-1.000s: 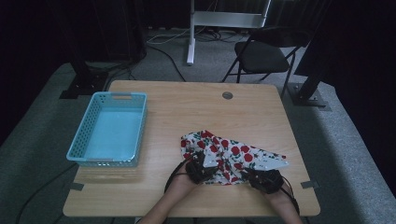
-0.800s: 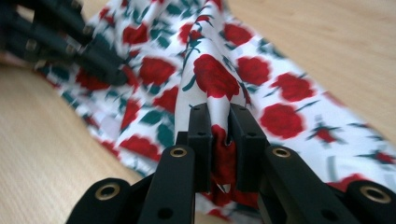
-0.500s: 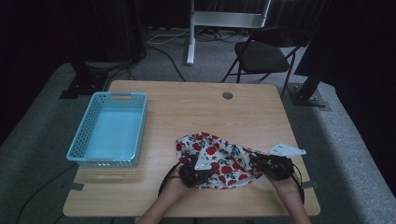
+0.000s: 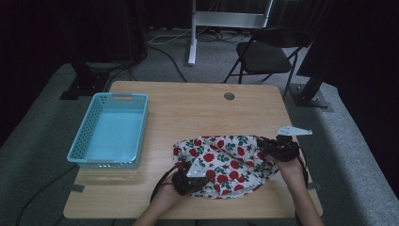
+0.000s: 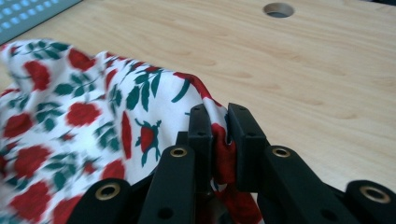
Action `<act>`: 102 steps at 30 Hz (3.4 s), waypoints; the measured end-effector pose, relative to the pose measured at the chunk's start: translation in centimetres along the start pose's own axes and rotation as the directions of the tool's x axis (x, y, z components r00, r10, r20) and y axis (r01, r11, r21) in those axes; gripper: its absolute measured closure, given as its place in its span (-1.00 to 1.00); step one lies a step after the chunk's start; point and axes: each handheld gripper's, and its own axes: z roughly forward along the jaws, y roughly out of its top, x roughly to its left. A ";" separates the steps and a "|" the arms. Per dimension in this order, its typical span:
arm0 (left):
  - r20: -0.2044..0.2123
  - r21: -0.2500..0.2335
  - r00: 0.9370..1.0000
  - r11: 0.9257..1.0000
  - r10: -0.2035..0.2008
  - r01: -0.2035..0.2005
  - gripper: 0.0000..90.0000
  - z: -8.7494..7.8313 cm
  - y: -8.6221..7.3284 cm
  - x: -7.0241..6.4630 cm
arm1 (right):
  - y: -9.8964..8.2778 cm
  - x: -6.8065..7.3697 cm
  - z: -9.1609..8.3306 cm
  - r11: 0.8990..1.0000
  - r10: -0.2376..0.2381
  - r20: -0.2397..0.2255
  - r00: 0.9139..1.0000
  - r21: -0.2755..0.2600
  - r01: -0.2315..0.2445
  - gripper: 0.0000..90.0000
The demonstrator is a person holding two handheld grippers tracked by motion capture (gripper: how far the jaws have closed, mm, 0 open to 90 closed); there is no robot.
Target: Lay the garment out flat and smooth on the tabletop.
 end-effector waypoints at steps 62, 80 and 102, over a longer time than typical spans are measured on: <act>-0.046 -0.041 0.996 0.996 -0.077 0.075 0.43 -1.0 -1.3 0.9 | -8.6 1.1 -4.6 0.984 -0.131 -0.234 0.963 0.089 0.155 -0.07; 0.002 -0.085 0.994 0.990 -0.109 0.109 0.97 -2.2 -0.5 2.0 | -6.1 2.8 -2.5 0.930 -0.311 -0.189 0.931 0.141 0.339 0.99; -0.032 -0.091 0.942 0.940 -0.333 0.330 0.96 -0.8 1.7 10.5 | -1.1 -2.4 4.4 0.978 0.022 -0.154 0.988 0.209 0.010 0.99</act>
